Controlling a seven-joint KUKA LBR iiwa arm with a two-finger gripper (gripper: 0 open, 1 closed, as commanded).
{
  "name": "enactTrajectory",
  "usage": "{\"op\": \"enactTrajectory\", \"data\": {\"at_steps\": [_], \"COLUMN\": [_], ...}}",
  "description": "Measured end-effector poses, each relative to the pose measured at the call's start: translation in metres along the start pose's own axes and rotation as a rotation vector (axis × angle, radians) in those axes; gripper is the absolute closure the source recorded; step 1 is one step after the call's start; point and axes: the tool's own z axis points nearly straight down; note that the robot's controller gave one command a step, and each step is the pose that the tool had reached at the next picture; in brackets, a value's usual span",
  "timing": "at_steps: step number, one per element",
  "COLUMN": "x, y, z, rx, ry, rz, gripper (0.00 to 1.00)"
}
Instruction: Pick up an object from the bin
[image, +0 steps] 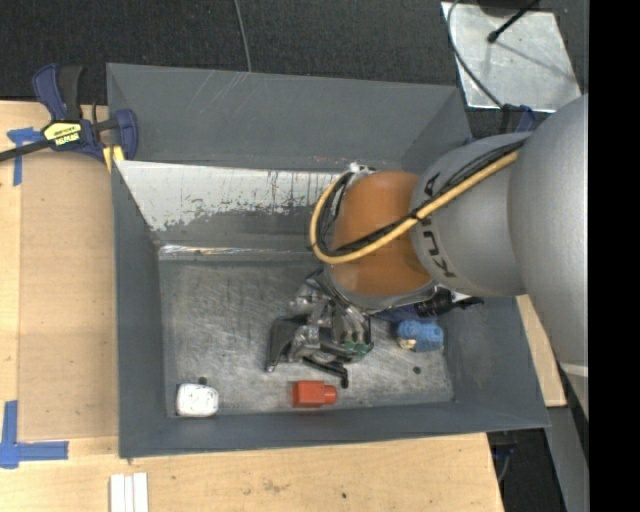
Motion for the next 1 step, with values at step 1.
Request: {"op": "enactTrajectory", "data": {"at_steps": [1], "x": [-0.0160], "y": [-0.0159], "z": [-0.1539], "rx": [0.001], "ry": [0.010], "rz": [-0.238], "gripper": [1.00]}}
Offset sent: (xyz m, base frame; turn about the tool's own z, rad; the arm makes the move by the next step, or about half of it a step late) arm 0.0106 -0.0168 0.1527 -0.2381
